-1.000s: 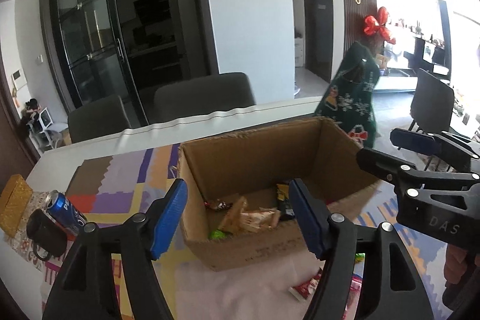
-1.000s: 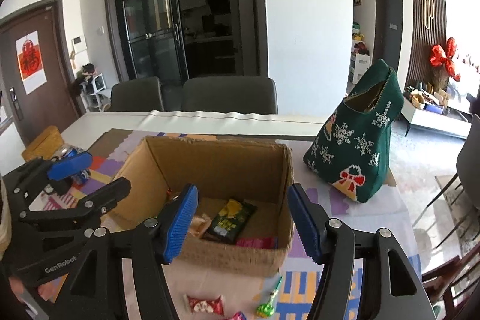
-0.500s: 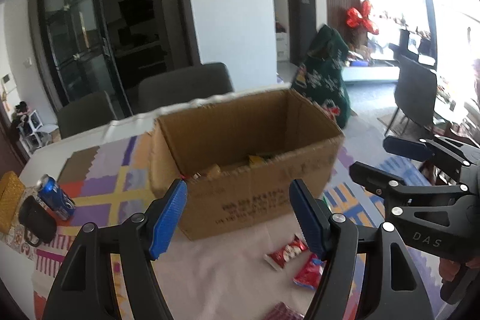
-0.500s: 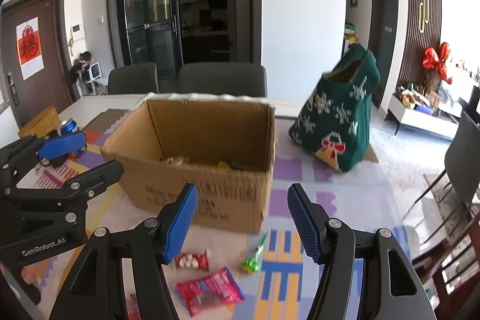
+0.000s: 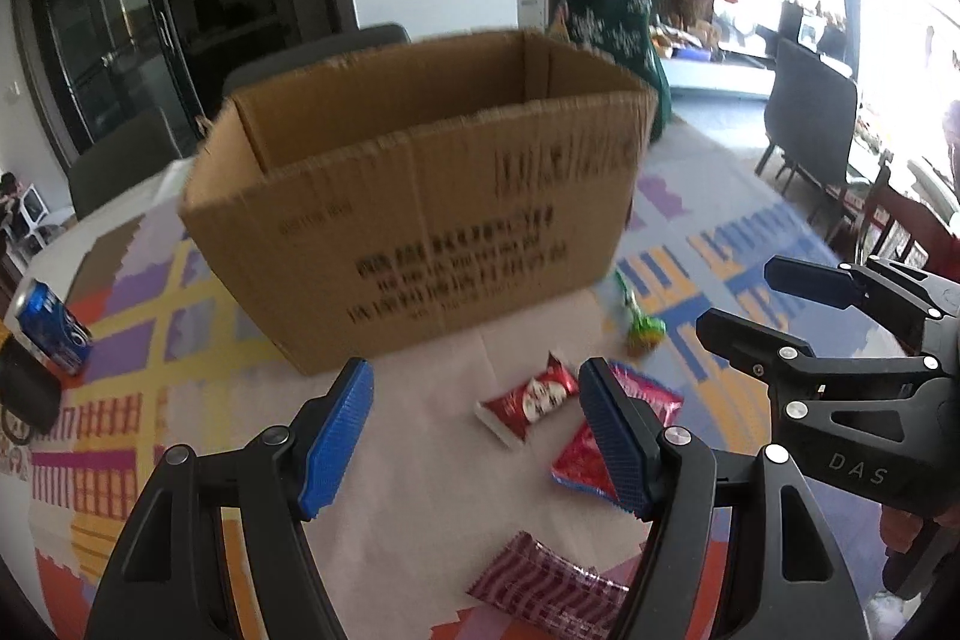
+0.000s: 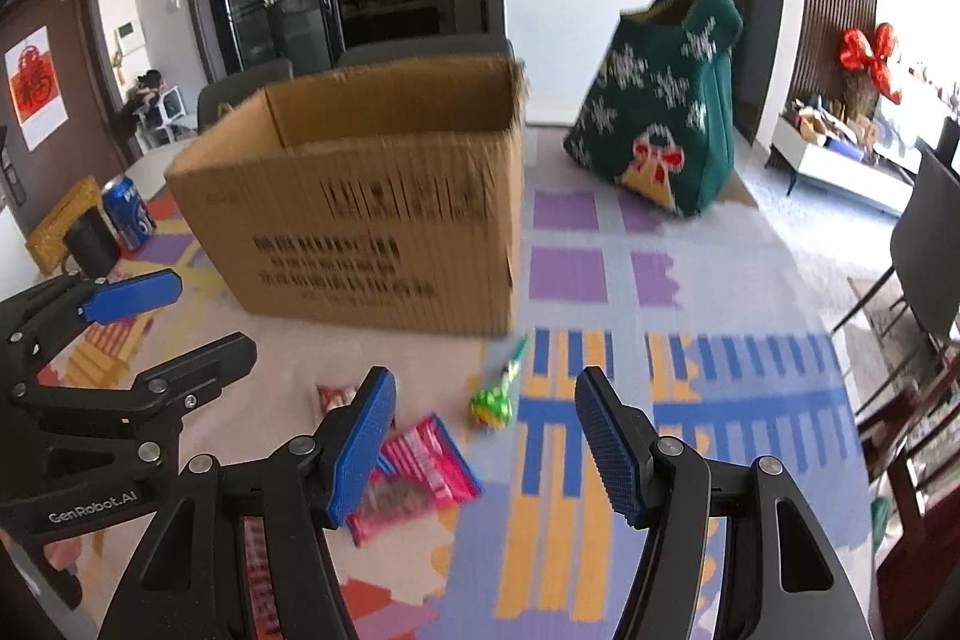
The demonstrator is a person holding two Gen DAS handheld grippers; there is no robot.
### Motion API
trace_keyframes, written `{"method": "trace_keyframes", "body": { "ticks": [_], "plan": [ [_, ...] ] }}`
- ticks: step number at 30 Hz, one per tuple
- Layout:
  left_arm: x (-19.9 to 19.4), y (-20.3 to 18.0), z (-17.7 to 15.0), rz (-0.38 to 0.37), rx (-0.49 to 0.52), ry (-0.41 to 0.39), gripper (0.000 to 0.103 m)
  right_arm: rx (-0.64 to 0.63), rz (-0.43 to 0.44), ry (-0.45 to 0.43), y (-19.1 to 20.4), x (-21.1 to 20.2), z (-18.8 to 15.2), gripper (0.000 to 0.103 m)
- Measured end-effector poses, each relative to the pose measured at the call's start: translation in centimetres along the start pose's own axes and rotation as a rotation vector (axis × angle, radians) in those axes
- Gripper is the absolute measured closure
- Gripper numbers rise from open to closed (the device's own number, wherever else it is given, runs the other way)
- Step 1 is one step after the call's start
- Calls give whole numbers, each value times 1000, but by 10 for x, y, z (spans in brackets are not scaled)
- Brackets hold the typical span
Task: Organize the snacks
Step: 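Move both open tools back toward the remaining snacks, then grasp the red-white candy with the left tool while the right tool grasps the second green lollipop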
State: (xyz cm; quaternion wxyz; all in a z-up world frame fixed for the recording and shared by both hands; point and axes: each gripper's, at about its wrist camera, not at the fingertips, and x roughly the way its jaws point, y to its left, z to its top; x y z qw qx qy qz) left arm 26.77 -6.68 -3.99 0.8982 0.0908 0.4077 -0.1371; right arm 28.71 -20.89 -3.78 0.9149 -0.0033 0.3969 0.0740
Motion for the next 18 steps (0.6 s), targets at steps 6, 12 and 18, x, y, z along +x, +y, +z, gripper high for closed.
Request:
{"method": "trace_keyframes", "body": {
  "ticks": [6,12,18],
  "plan": [
    [24,-5,-11,-17,14,67,33,19,-5,53,-4,14,-15,40],
    [46,-7,-16,-19,24,128,33,26,-5,81,-7,27,-21,40],
    [67,-9,-17,-12,44,169,33,43,2,108,-11,41,-22,40]
  ]
}}
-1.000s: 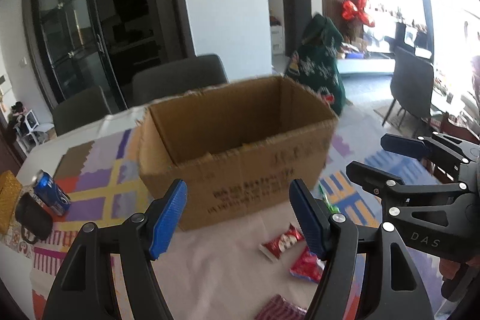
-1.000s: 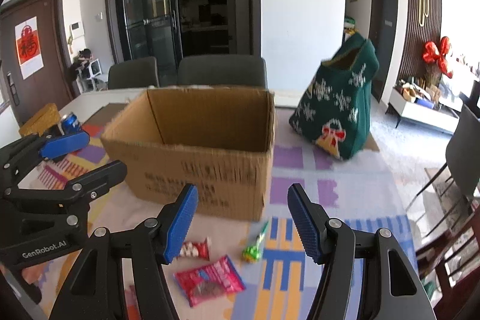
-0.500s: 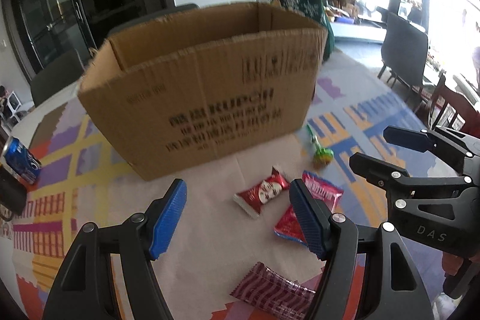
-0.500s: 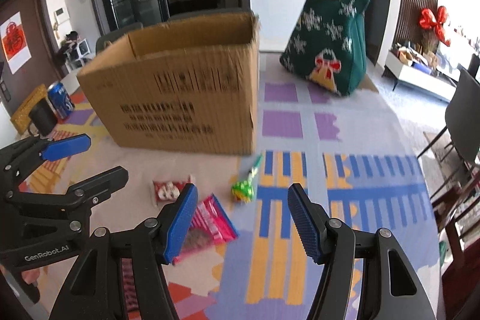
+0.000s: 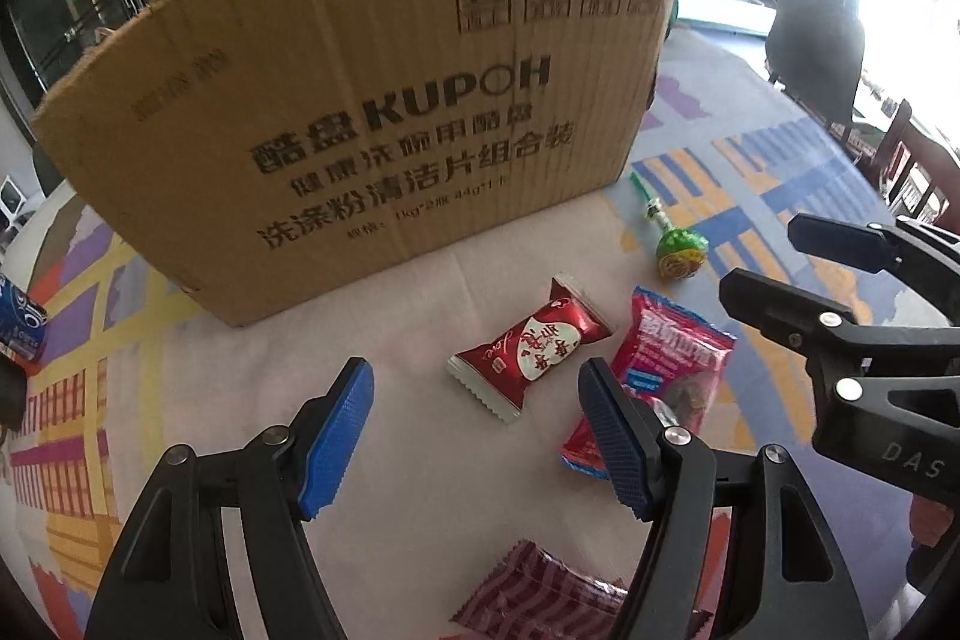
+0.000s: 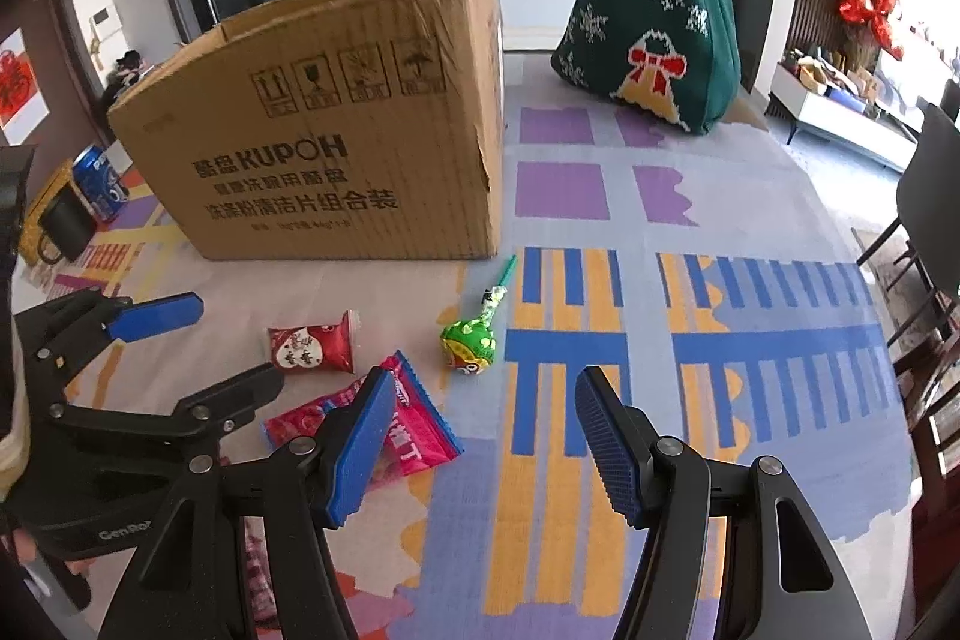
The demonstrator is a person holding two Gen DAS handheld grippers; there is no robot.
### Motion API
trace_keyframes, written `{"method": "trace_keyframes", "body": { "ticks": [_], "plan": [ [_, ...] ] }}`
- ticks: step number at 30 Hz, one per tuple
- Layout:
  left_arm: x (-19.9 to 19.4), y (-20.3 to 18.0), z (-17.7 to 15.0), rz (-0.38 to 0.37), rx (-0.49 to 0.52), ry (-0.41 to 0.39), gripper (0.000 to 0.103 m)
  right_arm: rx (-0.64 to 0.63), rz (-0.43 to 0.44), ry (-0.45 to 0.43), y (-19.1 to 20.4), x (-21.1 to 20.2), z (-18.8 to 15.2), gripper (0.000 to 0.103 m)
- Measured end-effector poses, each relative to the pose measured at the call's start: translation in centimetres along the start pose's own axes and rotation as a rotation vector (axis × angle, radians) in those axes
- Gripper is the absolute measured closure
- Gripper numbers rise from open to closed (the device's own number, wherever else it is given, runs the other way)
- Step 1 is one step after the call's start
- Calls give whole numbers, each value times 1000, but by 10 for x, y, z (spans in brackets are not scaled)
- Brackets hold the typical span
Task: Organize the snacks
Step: 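Grasp the red-white candy with the left tool while the right tool grasps the second green lollipop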
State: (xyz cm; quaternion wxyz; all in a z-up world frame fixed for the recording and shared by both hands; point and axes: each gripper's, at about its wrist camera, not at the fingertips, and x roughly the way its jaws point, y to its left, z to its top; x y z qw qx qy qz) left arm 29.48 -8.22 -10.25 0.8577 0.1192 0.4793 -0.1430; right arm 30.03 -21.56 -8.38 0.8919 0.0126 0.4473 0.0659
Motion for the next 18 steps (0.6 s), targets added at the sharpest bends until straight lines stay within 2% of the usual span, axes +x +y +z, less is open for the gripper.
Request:
{"method": "trace_keyframes", "body": {
  "ticks": [14,18],
  "plan": [
    [24,-8,12,-18,3,32,34,14,12,20,0,19,5,40],
    [30,-8,17,-37,-16,40,46,24,14,23,-3,25,10,44]
  ]
}}
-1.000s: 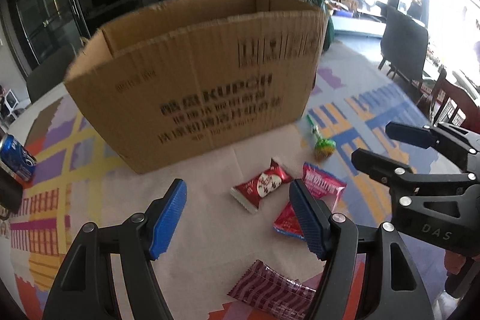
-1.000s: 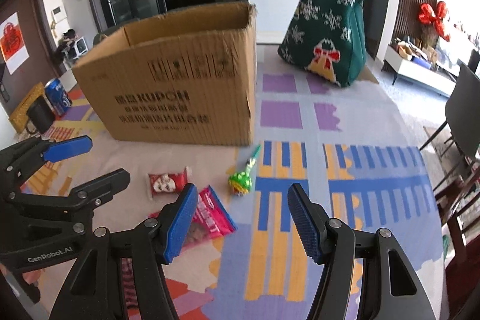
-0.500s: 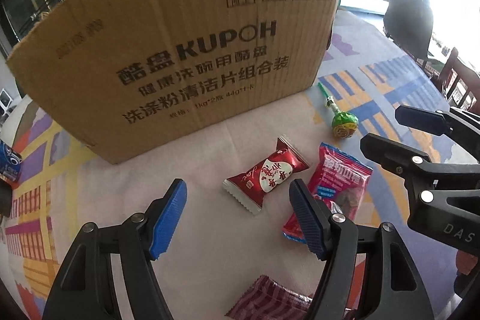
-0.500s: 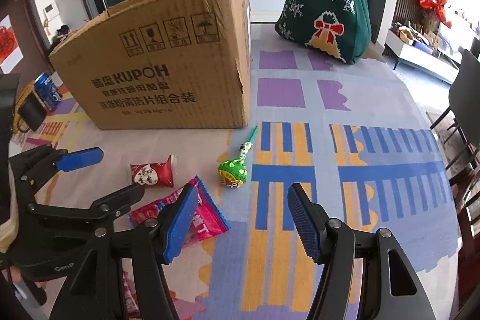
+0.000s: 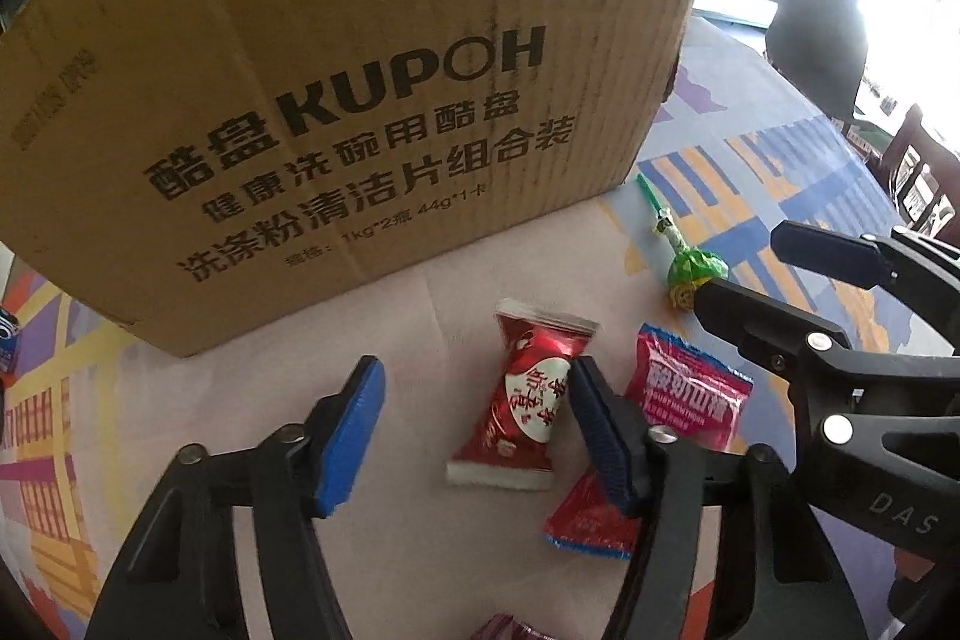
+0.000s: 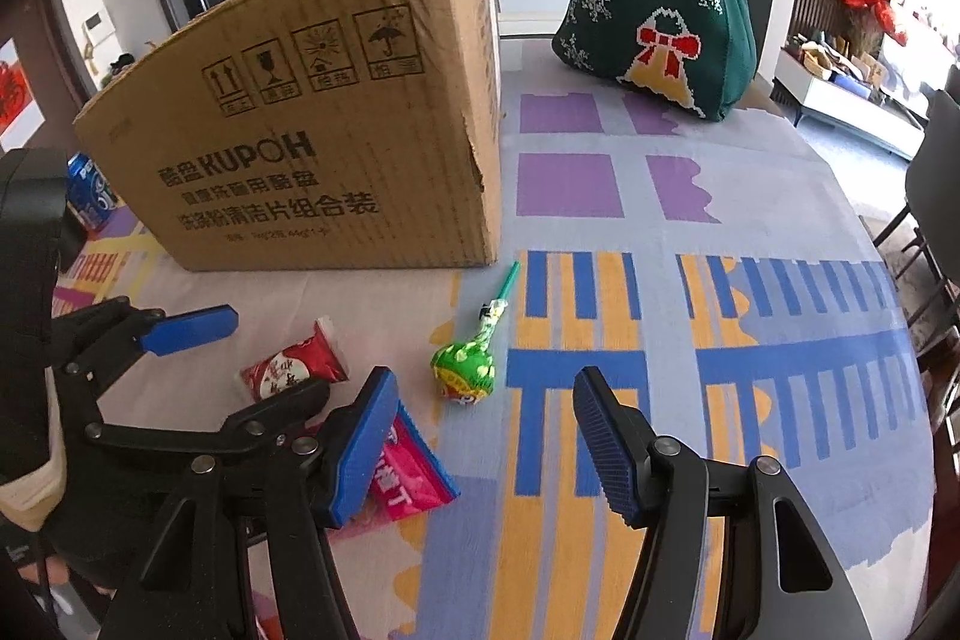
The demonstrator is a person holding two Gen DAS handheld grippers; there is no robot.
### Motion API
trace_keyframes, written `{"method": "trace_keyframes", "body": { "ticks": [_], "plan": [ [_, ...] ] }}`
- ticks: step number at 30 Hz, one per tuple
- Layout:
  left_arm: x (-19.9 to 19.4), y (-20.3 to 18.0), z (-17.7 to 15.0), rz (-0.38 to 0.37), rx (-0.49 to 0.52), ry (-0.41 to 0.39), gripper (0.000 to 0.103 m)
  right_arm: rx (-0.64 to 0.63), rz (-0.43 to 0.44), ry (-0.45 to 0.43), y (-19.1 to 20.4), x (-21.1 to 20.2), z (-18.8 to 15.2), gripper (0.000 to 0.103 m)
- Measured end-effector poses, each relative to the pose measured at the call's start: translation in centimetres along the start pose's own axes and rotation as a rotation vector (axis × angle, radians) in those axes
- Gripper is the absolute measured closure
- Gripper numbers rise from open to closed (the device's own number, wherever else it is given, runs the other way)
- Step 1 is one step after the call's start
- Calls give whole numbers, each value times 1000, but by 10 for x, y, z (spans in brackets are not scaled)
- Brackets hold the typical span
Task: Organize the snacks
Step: 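Grasp the red-white candy with the left tool while the right tool grasps the second green lollipop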
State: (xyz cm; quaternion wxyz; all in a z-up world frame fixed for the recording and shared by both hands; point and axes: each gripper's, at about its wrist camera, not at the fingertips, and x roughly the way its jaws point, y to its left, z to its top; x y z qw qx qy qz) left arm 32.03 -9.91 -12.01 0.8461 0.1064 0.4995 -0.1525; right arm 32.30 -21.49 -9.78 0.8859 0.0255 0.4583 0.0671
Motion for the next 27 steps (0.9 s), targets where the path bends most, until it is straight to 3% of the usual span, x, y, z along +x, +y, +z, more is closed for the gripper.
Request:
{"method": "trace_keyframes", "body": {
  "ticks": [4,6,10,17,27],
  "plan": [
    [2,7,2,-35,-46,6,61,12,8,9,-2,5,3,48],
    [-1,11,0,-42,-62,2,80,14,12,19,-2,8,4,52],
    [-4,18,0,-61,-93,-6,80,11,18,36,0,16,4,57],
    [-13,29,-7,-65,-125,-20,80,8,24,61,5,25,3,77],
    [-43,34,-9,-83,-144,-75,81,17,22,17,4,3,-2,77]
  ]
}}
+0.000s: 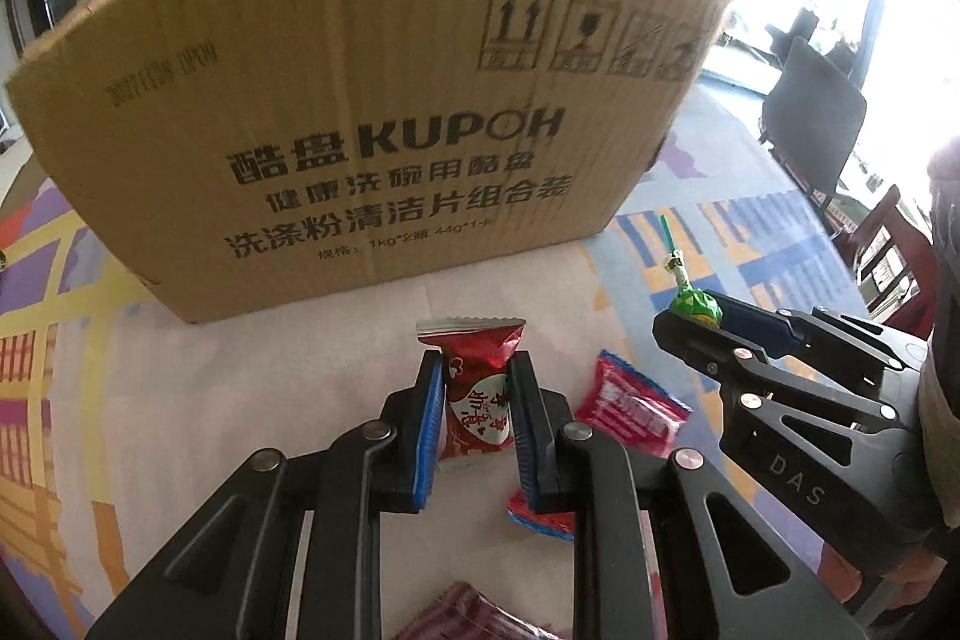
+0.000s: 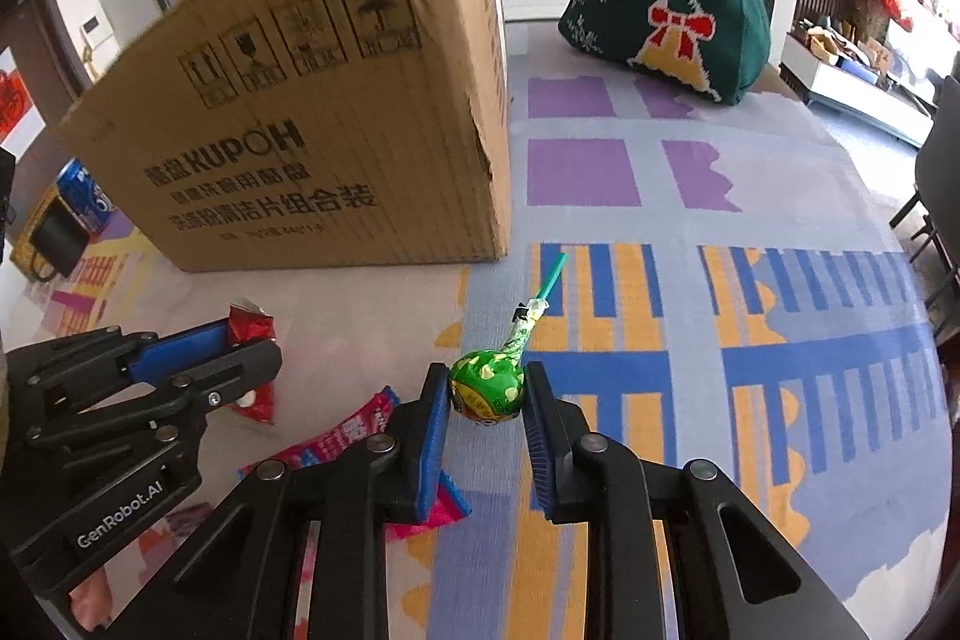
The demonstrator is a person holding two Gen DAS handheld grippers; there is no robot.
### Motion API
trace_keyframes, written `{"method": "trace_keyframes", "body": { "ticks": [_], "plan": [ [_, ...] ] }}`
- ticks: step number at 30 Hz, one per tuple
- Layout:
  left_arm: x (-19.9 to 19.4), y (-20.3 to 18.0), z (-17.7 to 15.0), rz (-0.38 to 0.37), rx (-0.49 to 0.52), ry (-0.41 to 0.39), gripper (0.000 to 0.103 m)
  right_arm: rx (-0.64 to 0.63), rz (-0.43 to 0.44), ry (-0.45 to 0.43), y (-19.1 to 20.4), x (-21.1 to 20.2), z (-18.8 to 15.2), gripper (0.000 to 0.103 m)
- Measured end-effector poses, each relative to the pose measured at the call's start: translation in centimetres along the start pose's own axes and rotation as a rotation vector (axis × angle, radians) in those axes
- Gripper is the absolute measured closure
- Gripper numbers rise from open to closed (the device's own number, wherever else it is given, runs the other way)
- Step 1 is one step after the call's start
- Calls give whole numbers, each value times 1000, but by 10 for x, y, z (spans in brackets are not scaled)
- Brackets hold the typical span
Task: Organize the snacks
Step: 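Lift the candy and lollipop and carry them over the box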
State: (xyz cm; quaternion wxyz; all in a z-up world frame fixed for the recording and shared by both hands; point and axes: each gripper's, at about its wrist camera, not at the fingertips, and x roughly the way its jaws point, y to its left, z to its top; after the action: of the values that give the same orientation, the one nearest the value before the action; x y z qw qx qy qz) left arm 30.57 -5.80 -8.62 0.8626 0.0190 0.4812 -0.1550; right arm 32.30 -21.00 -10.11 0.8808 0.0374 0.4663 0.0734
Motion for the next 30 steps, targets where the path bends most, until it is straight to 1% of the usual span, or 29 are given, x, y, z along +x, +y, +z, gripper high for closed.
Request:
{"method": "trace_keyframes", "body": {
  "ticks": [12,22,30],
  "plan": [
    [-49,2,-2,9,-4,-84,81,-12,31,-98,2,-43,5,77],
    [-87,8,-3,11,-39,-174,81,-48,58,-179,14,-72,16,77],
    [-114,8,10,36,-53,-254,81,-79,81,-233,29,-89,28,77]
  ]
}}
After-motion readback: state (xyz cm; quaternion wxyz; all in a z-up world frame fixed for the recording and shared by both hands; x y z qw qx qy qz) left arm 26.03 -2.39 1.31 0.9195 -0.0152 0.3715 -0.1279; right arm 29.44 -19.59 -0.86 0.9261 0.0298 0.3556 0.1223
